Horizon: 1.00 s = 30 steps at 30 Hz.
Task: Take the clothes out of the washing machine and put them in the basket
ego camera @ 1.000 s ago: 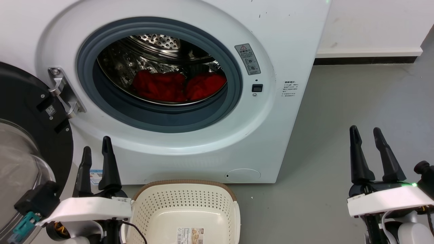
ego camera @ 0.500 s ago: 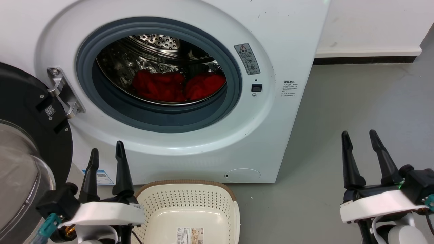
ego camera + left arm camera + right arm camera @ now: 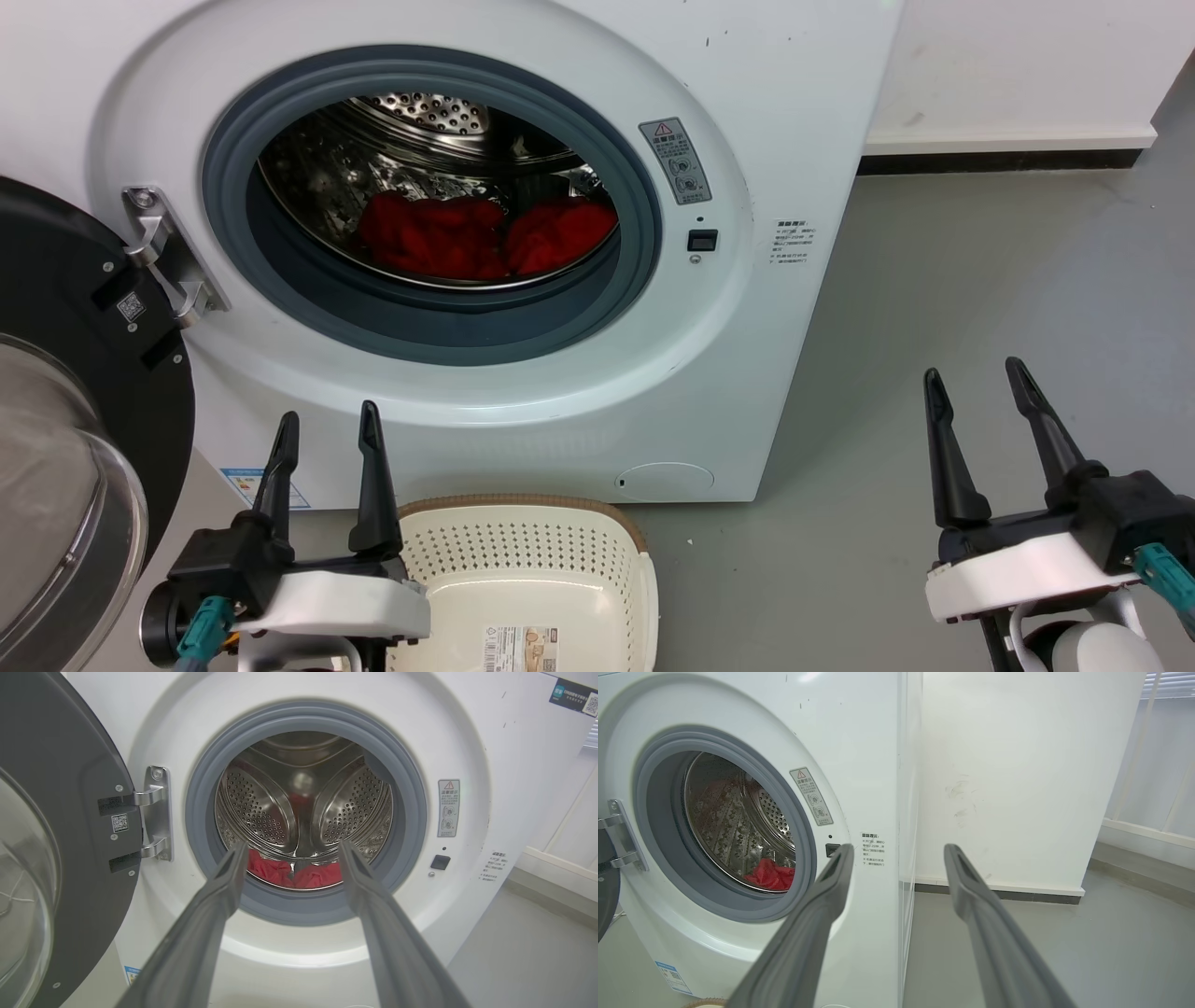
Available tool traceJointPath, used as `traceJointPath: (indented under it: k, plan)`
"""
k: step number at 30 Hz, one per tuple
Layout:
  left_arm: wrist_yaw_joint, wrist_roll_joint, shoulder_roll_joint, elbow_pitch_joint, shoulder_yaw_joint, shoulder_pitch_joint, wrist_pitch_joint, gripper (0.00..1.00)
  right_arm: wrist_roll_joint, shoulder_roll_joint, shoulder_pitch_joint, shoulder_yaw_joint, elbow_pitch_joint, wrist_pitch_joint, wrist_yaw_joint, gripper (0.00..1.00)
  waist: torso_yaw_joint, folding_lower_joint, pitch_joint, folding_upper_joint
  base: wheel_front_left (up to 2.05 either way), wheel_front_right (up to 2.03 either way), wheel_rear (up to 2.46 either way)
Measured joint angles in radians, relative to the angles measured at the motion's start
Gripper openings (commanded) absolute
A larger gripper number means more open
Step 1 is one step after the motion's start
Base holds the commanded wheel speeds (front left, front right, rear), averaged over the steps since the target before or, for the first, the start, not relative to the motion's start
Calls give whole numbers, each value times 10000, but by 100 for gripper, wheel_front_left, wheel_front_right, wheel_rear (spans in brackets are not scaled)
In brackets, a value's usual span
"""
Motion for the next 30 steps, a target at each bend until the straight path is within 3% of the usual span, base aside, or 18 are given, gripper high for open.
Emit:
traceJointPath:
  k: [12, 17, 22, 30]
  plan:
    - [495, 999, 301, 29, -568, 31, -261, 100, -1001, 0, 2, 194, -86, -245, 0, 100, -42, -1, 16, 0, 0, 0, 0]
    - [502, 1101, 282, 96, -554, 51, -351, 100, -1246, -2, 13, 199, -109, -343, 2, 100, -58, 0, 47, 0, 0, 0, 0]
    - [261, 1135, 165, 96, -293, 128, -439, 100, -1154, -4, 52, 111, 4, -451, 0, 100, -62, 0, 71, 0, 0, 0, 0]
    - [-497, 1850, -71, 88, 111, 253, -629, 100, -786, -8, 64, -27, 384, -650, 2, 100, -80, 0, 95, 0, 0, 0, 0]
